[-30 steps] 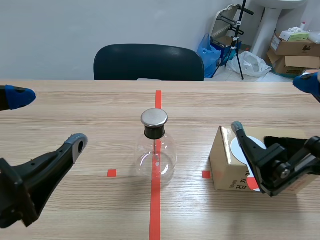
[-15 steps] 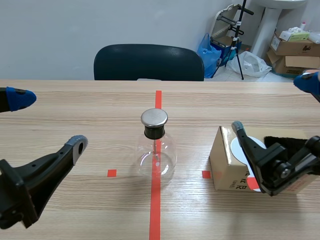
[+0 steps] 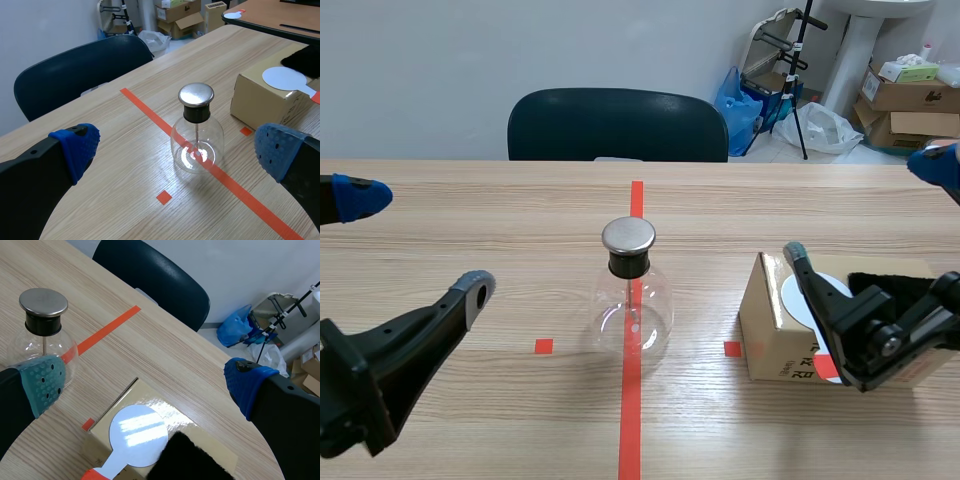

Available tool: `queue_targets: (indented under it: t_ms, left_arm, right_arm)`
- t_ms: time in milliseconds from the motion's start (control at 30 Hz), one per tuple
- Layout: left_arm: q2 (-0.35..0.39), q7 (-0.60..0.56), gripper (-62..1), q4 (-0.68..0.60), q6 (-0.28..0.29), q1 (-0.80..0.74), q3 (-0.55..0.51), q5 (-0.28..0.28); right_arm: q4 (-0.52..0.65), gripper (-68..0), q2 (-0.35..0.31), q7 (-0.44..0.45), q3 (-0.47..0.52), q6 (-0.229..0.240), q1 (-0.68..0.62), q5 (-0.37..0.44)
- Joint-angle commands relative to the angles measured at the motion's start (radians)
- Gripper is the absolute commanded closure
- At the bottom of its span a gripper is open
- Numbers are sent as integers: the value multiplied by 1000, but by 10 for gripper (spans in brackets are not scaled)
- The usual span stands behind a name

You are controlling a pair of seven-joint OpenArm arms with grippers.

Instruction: Do the electroscope experiment

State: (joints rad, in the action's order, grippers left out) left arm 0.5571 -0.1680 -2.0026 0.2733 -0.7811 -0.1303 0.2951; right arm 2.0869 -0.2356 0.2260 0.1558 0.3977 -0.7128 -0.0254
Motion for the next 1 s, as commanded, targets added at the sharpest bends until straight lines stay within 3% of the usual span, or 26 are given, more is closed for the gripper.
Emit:
queue_targets:
  t_ms: [0, 967]
  left_arm:
    - [6, -18, -623, -3, 2, 6, 5, 3]
    - [6, -15, -623, -3, 2, 6, 5, -4]
  right_arm:
    - [3, -679, -5, 8, 8, -8, -2, 11]
    - [3, -679, -5, 45, 8, -8, -2, 10]
